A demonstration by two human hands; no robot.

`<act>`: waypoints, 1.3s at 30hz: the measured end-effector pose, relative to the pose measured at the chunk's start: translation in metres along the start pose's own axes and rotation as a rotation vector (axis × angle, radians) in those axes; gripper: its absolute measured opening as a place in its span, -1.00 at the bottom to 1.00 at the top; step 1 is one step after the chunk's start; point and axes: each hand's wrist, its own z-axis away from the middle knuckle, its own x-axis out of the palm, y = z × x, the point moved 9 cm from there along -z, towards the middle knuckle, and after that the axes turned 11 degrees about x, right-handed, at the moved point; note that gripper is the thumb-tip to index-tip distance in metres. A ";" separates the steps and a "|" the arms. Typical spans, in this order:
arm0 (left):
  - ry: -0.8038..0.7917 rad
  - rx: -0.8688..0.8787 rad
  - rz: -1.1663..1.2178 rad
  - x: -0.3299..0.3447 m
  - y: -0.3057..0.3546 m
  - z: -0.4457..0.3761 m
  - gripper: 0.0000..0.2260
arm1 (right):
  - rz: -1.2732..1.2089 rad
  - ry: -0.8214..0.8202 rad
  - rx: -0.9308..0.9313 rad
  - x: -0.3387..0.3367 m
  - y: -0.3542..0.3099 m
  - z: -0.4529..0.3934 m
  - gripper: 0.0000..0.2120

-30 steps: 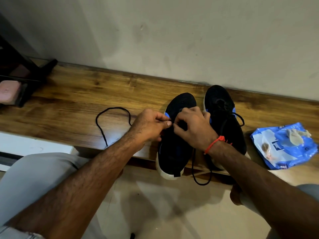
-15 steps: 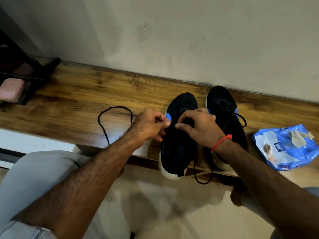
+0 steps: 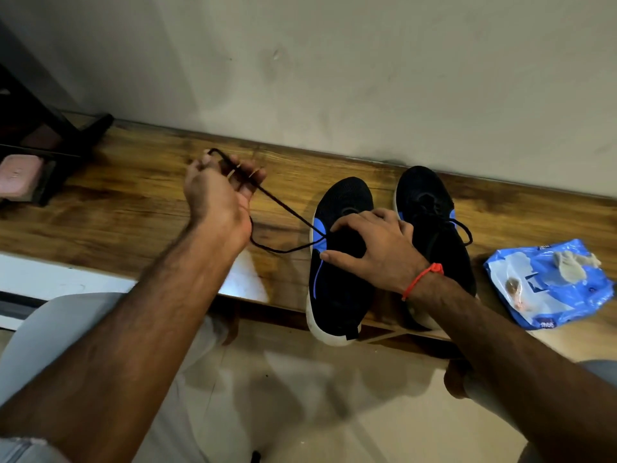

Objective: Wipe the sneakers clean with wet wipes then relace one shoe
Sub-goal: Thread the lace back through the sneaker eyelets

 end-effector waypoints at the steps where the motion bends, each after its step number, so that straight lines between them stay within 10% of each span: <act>1: -0.014 -0.028 -0.042 -0.002 0.000 -0.002 -0.83 | -0.001 0.000 0.002 0.000 0.000 0.000 -0.49; 7: -0.841 0.030 -1.311 0.021 -0.056 0.048 -0.83 | 0.019 0.009 0.012 0.002 -0.001 -0.002 -0.41; 10: -1.034 0.139 -1.584 0.018 -0.076 0.052 -0.86 | 0.036 0.011 0.010 0.000 -0.001 -0.002 -0.36; 13: -0.995 0.168 -1.466 0.025 -0.070 0.049 -0.77 | 0.042 0.003 0.011 -0.001 0.001 -0.002 -0.36; 17: -0.281 0.430 -0.800 0.025 0.014 0.019 -0.78 | 0.035 -0.036 0.015 -0.001 0.003 -0.003 -0.42; 21: -0.095 -0.087 -0.029 0.012 -0.005 0.010 -0.74 | 0.038 -0.052 0.013 0.000 0.003 -0.002 -0.44; 24: -0.438 -0.189 -0.685 0.014 -0.034 0.032 -0.76 | 0.054 -0.065 0.015 0.001 0.002 -0.003 -0.45; 28: -1.135 0.279 -1.587 0.031 -0.066 0.061 -0.81 | 0.096 -0.059 0.015 0.002 0.001 -0.003 -0.47; 35: -0.897 0.423 -1.624 0.033 -0.034 0.038 -0.87 | 0.090 -0.106 0.017 0.005 0.003 -0.004 -0.52; 39: -0.919 0.123 -1.643 0.015 -0.048 0.041 -0.68 | 0.005 -0.137 0.033 0.004 0.006 -0.006 -0.50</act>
